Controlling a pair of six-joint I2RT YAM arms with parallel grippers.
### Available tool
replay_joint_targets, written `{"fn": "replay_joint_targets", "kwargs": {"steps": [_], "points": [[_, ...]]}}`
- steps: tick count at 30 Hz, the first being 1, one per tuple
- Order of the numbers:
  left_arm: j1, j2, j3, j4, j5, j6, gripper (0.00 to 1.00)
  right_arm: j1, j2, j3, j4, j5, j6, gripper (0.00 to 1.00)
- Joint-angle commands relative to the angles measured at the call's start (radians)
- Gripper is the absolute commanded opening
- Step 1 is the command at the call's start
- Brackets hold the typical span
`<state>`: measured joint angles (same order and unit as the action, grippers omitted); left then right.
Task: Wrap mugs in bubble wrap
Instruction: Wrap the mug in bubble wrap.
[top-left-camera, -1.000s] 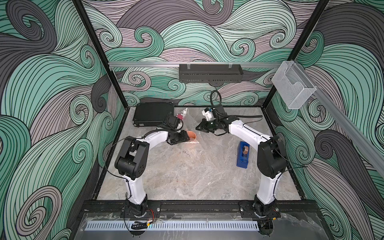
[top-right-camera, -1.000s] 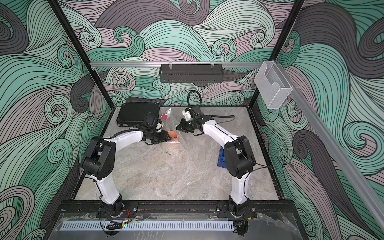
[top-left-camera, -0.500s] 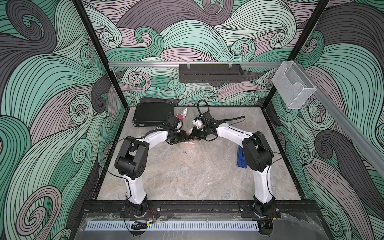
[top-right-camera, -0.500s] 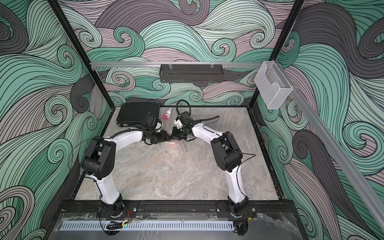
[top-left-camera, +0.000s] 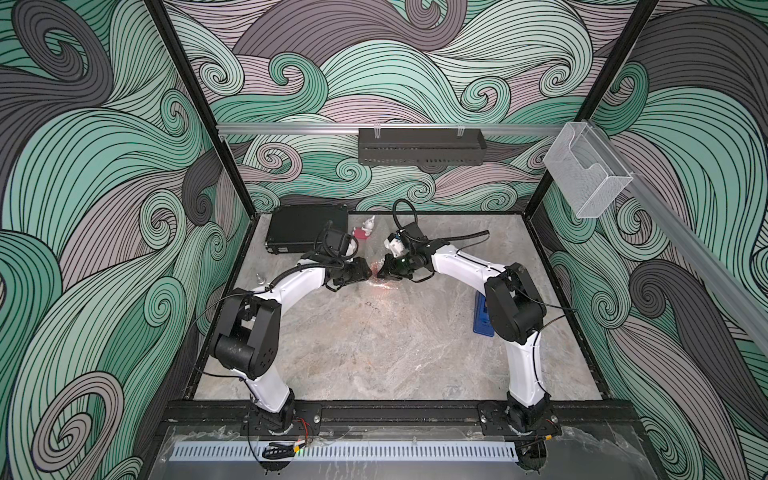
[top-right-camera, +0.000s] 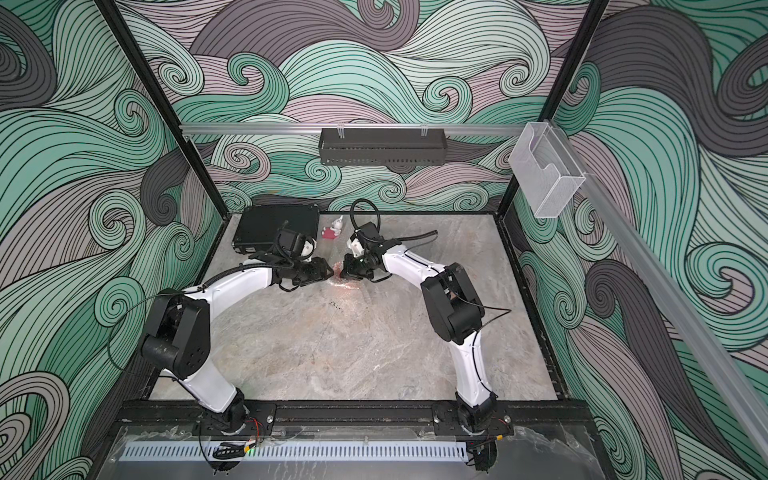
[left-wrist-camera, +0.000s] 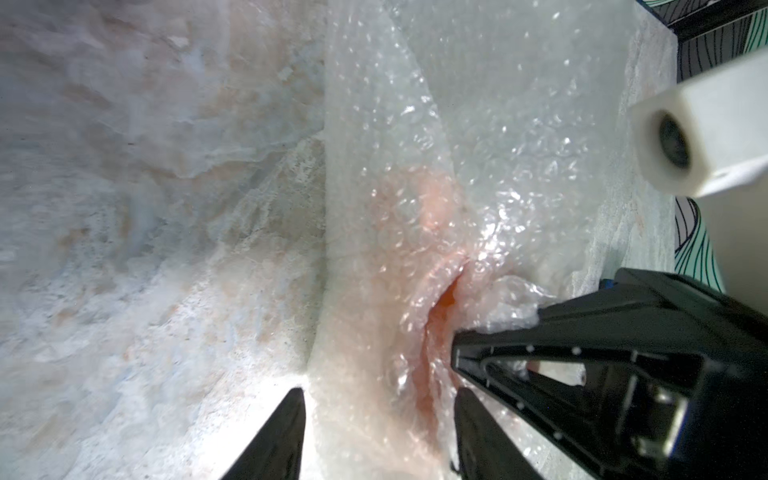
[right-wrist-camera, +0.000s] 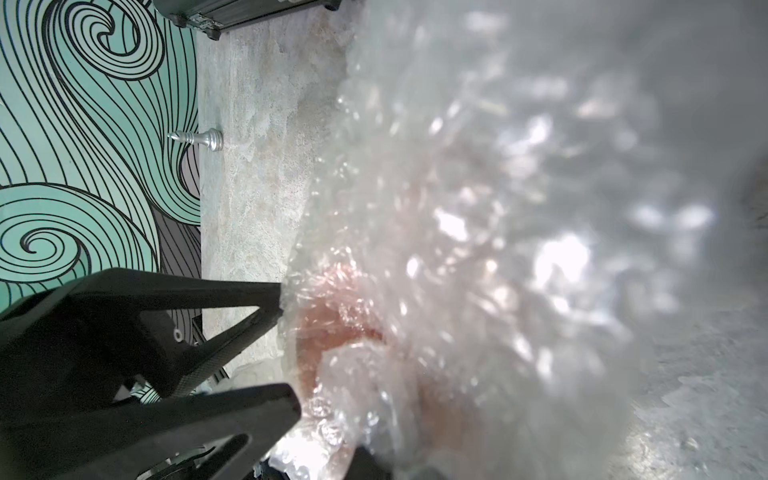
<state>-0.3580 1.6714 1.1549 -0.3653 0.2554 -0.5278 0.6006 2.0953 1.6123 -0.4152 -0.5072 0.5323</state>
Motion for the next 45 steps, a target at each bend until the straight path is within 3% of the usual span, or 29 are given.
{"fn": "replay_joint_targets", "kwargs": {"steps": [1,21,31,36,45], "points": [[0.011,-0.023,-0.004,-0.024,-0.038,-0.021,0.57,0.011,0.028,0.024,-0.068,0.022,-0.045,0.0],[0.114,0.028,0.048,-0.018,0.071,-0.013,0.58,0.038,0.072,0.104,-0.184,0.066,-0.128,0.0],[0.101,0.134,0.031,0.09,0.176,-0.051,0.5,0.045,0.108,0.169,-0.271,0.108,-0.192,0.0],[0.074,0.133,0.004,0.118,0.188,-0.065,0.43,0.049,0.121,0.206,-0.315,0.131,-0.255,0.0],[0.017,0.103,-0.09,0.197,0.187,-0.122,0.4,0.067,0.173,0.322,-0.42,0.145,-0.379,0.0]]}}
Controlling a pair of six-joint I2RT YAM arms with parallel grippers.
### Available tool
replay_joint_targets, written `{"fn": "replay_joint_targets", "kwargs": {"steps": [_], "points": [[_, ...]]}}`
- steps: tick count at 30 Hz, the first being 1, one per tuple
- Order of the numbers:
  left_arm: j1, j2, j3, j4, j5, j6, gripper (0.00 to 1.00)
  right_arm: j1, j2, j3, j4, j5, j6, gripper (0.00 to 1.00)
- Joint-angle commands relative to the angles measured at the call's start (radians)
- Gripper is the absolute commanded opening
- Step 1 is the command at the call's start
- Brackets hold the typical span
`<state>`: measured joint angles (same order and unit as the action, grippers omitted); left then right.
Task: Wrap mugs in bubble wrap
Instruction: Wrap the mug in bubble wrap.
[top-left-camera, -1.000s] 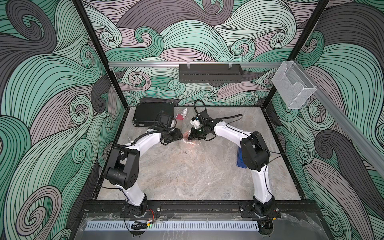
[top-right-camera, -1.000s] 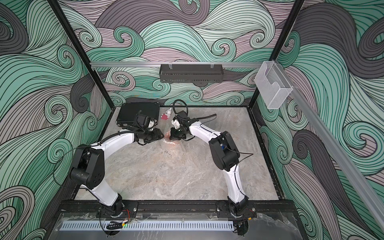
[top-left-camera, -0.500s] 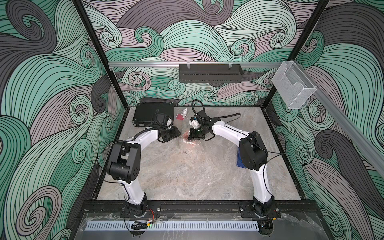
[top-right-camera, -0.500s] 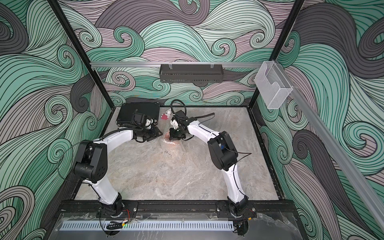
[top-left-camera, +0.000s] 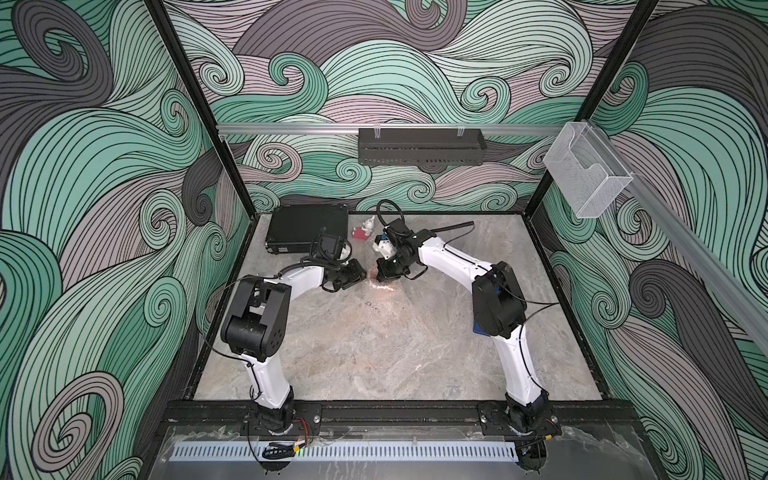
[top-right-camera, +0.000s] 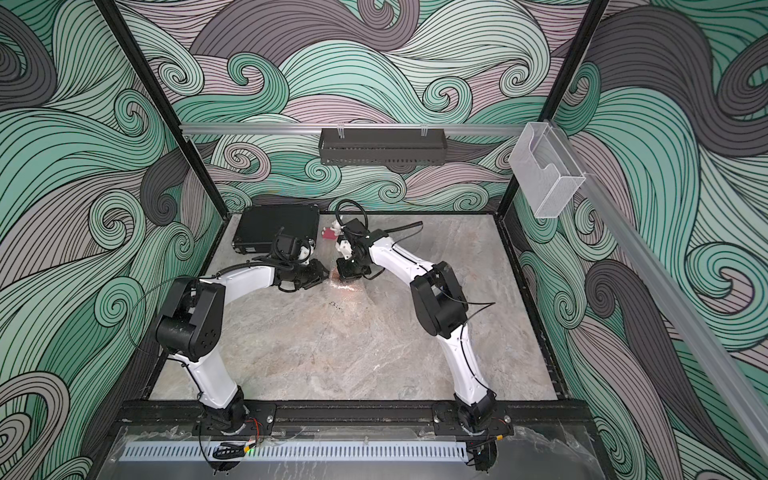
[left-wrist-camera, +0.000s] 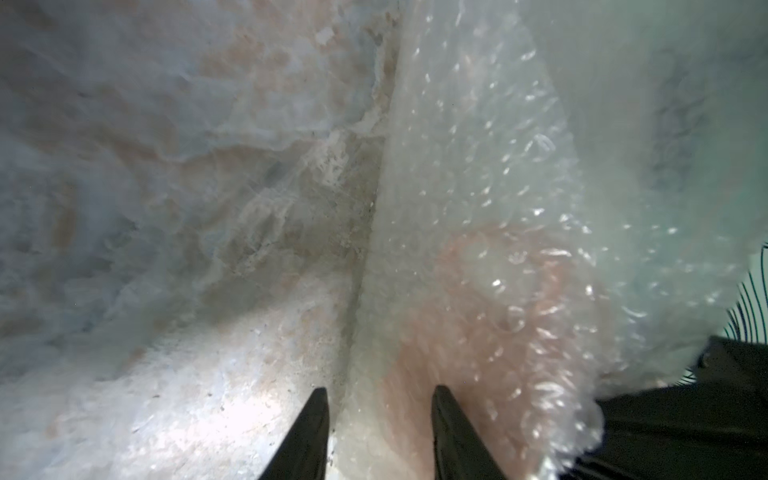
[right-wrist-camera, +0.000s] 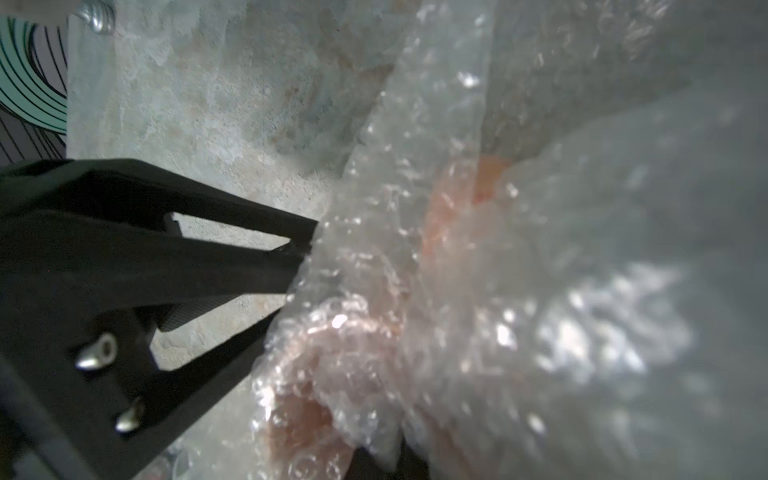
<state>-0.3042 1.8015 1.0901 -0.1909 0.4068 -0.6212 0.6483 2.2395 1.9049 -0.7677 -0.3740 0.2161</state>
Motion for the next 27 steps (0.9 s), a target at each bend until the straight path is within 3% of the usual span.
{"fn": "replay_joint_targets", "kwargs": {"steps": [1,18,22,27], "points": [[-0.042,-0.031,-0.035,0.03,0.034,-0.035,0.4,0.023,0.032,0.035,-0.072,0.015,-0.072,0.0],[-0.164,-0.121,-0.188,0.158,-0.028,-0.144,0.39,0.054,-0.029,-0.016,-0.137,0.118,-0.202,0.14],[-0.142,-0.228,-0.207,0.075,-0.131,-0.114,0.41,0.053,-0.032,-0.013,-0.134,0.113,-0.235,0.18],[-0.04,-0.326,-0.19,-0.008,-0.19,-0.07,0.48,0.057,-0.027,-0.01,-0.134,0.137,-0.251,0.21]]}}
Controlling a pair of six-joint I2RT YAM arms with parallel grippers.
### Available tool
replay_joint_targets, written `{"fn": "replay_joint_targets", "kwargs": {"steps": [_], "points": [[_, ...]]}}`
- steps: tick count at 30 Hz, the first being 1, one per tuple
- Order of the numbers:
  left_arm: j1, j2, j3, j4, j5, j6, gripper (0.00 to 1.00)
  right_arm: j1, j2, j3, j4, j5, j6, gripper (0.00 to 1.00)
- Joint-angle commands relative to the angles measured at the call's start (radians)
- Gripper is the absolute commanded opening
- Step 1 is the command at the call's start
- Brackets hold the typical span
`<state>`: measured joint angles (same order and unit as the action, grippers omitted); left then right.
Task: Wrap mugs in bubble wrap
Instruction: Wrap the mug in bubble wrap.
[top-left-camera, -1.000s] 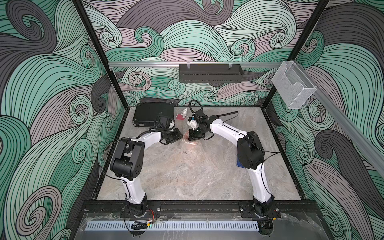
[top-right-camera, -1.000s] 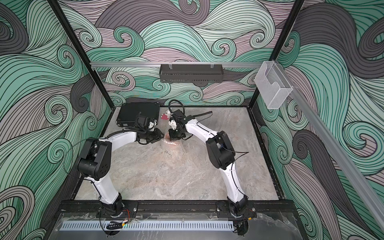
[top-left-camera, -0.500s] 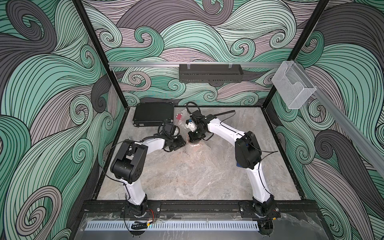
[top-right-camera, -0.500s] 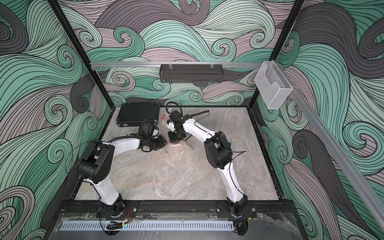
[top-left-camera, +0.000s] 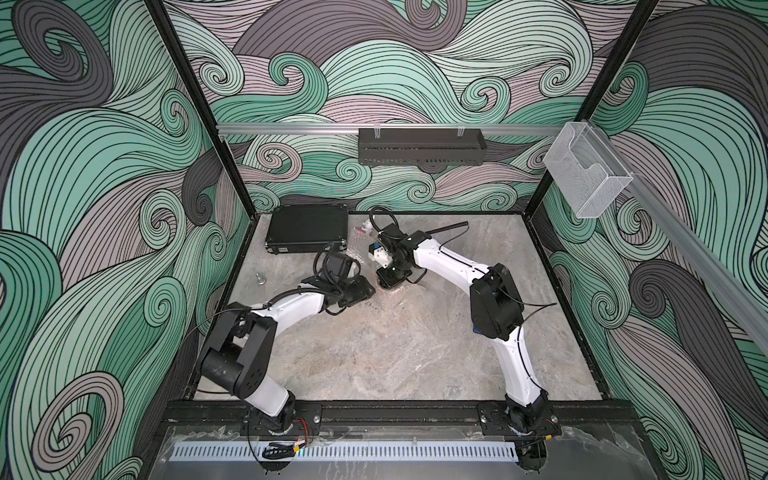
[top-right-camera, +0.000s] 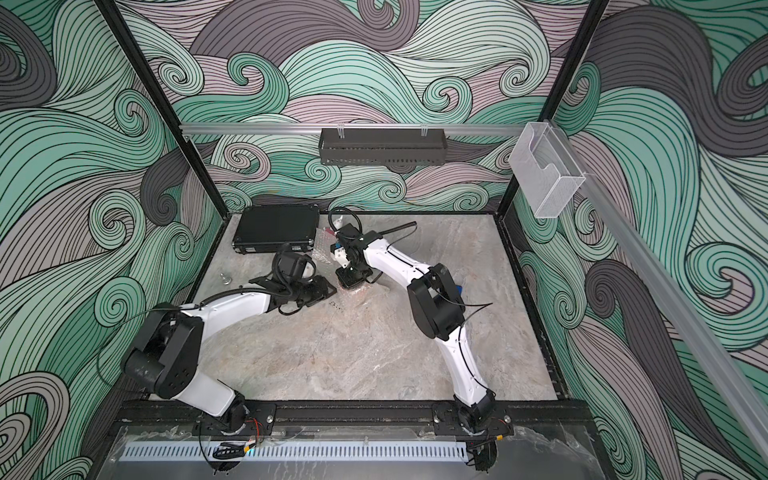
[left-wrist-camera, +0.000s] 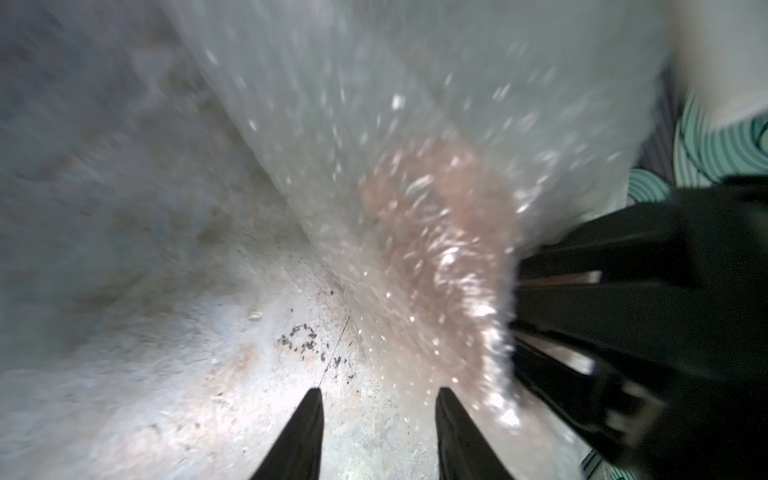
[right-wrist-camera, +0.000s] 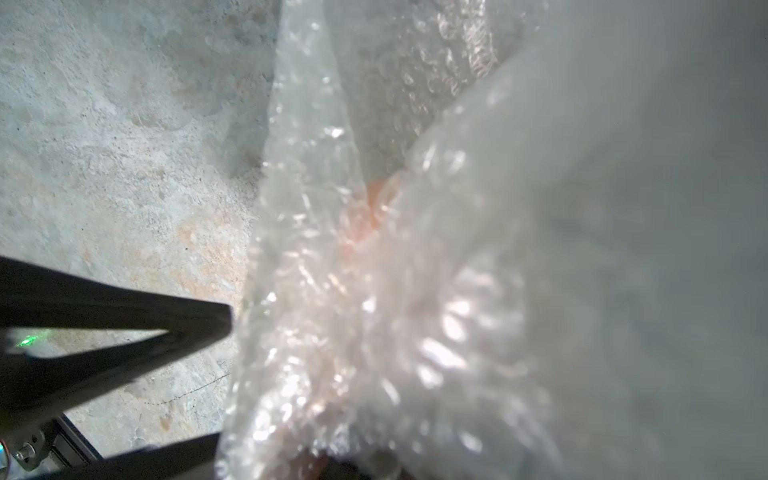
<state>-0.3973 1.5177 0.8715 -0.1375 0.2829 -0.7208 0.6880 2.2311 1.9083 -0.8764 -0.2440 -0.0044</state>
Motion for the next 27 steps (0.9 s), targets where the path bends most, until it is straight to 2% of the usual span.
{"fn": "replay_joint_targets", "kwargs": {"steps": [1,4,10,16,22,27], "points": [[0.087,-0.046,0.039,-0.063,-0.067,0.033,0.5,0.019,-0.022,-0.016,-0.02,0.007,-0.032,0.23],[0.176,-0.012,0.094,-0.035,-0.034,0.034,0.55,0.022,-0.029,-0.022,-0.013,0.012,-0.031,0.26],[0.278,0.222,0.33,-0.01,0.092,0.087,0.59,0.022,-0.042,-0.024,-0.007,0.007,-0.032,0.27],[0.317,0.412,0.51,0.073,0.238,0.148,0.65,0.022,-0.04,-0.021,-0.003,-0.002,-0.038,0.28],[0.324,0.566,0.707,0.012,0.346,0.202,0.69,0.023,-0.037,-0.02,-0.001,-0.01,-0.037,0.3],[0.323,0.635,0.769,-0.009,0.424,0.229,0.68,0.024,-0.037,-0.023,-0.002,-0.013,-0.037,0.32]]}}
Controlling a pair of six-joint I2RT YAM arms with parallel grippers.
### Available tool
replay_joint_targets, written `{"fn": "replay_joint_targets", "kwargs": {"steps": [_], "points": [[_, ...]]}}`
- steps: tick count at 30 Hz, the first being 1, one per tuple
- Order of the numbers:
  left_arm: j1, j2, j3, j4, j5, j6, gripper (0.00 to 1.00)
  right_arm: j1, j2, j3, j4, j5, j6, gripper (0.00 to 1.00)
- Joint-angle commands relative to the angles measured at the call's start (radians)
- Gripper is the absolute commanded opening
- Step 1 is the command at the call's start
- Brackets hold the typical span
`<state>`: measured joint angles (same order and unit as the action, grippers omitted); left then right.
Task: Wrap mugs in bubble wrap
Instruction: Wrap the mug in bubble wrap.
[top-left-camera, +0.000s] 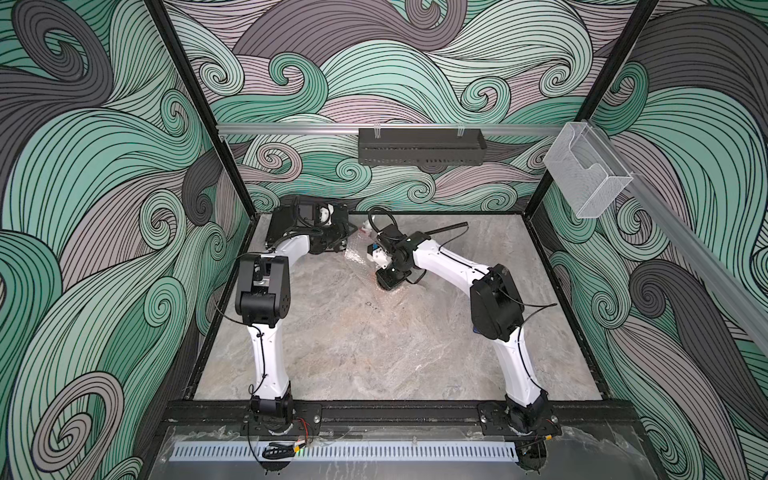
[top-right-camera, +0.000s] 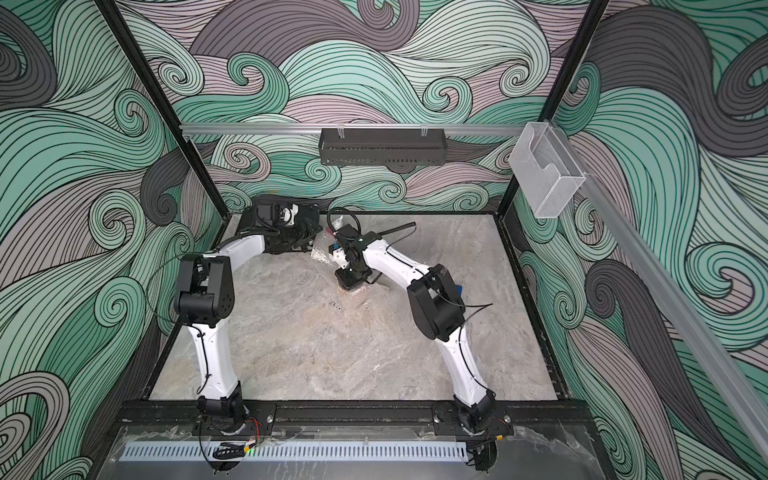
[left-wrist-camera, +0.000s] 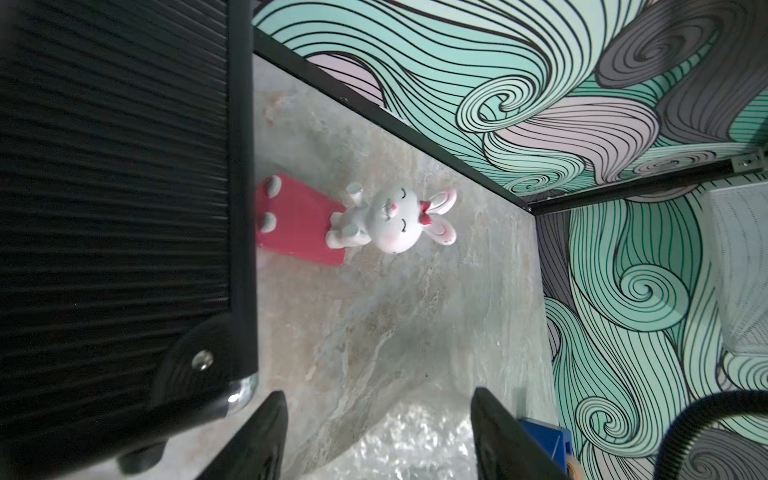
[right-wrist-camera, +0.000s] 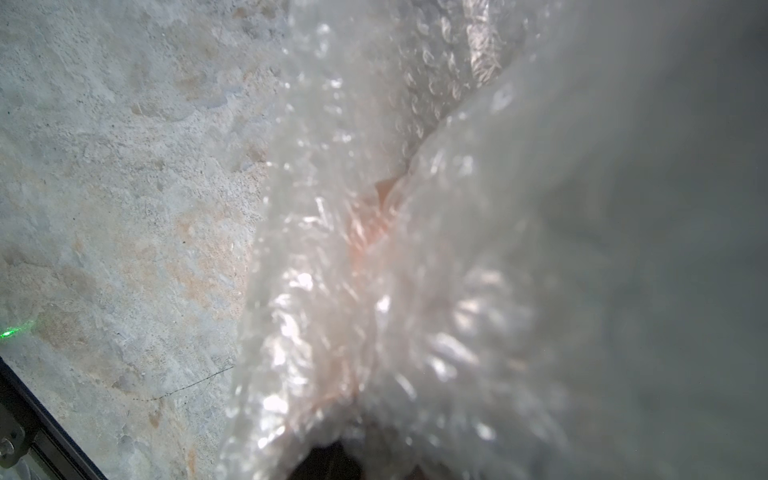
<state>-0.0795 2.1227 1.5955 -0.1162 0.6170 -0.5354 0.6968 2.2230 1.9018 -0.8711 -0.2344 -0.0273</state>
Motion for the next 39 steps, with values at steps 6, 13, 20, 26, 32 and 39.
{"fn": "replay_joint_targets", "kwargs": {"steps": [6,13,20,26,32,39], "points": [[0.006,0.012,0.015,-0.027,0.143,0.068,0.68,0.014,-0.031,-0.019,-0.007,-0.021,-0.013,0.34],[0.021,-0.066,-0.105,0.025,0.152,0.068,0.73,0.015,-0.035,-0.021,-0.006,-0.025,-0.006,0.35],[0.037,-0.098,-0.146,0.068,0.186,0.042,0.61,0.015,-0.038,-0.027,-0.001,-0.028,0.0,0.35],[0.035,-0.115,-0.159,0.081,0.211,0.026,0.12,0.015,-0.04,-0.028,0.005,-0.03,0.009,0.35],[0.03,-0.176,-0.203,0.082,0.219,0.027,0.0,0.015,-0.049,-0.037,0.015,-0.023,0.025,0.36],[-0.009,-0.314,-0.308,0.066,0.202,0.024,0.0,0.016,-0.084,-0.076,0.057,-0.009,0.061,0.42]]}}
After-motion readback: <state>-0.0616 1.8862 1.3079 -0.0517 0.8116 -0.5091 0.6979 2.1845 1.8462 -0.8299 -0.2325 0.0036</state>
